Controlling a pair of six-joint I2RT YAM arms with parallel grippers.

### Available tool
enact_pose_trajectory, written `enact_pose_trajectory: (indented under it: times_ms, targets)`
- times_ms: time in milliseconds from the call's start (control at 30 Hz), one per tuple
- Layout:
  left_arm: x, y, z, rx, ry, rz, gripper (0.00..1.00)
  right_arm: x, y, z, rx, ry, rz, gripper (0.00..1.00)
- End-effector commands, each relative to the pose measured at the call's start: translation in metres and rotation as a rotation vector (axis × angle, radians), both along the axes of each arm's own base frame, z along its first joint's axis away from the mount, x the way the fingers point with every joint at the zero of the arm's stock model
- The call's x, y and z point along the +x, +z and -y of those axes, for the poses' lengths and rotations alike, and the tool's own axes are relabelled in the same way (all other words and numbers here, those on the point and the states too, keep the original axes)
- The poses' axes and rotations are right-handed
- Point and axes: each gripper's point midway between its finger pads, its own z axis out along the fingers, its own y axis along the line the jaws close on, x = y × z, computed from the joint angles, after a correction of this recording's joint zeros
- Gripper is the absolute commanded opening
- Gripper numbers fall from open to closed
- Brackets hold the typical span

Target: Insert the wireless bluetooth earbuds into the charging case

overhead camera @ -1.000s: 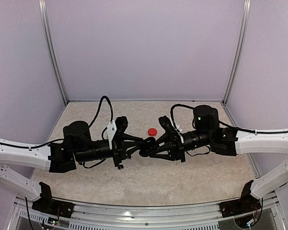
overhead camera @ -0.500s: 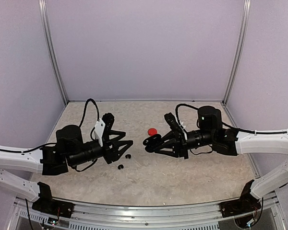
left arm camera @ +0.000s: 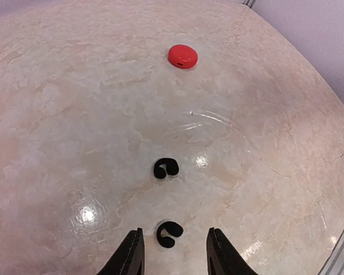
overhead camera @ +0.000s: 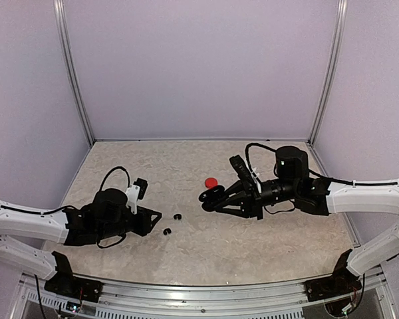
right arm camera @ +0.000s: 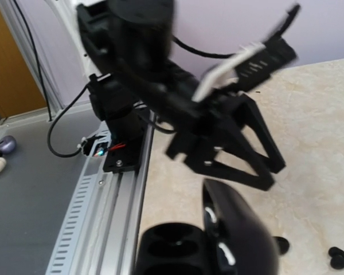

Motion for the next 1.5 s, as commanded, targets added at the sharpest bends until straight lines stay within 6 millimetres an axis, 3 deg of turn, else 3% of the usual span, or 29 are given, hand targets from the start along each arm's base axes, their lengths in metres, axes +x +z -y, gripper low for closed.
enact_pose_trajectory:
  times_ms: [0,333,667,1467]
  targets:
    - [0.009,-0.025,-0.013,-0.026,0.058,-0.102,0.38,-0.002,0.005,0.002,0.019,0.025,0.002,0.02]
    - [0.014,-0.07,0.007,0.021,-0.038,-0.193,0.37,-0.002,0.005,0.002,0.01,0.015,-0.01,0.03]
    - [0.021,-0.072,0.01,0.019,-0.06,-0.158,0.36,0.0,0.001,-0.002,0.003,0.032,-0.018,0.03]
    - [0.005,-0.092,0.02,0.061,-0.159,-0.19,0.26,0.0,0.001,-0.002,-0.003,0.024,-0.019,0.03]
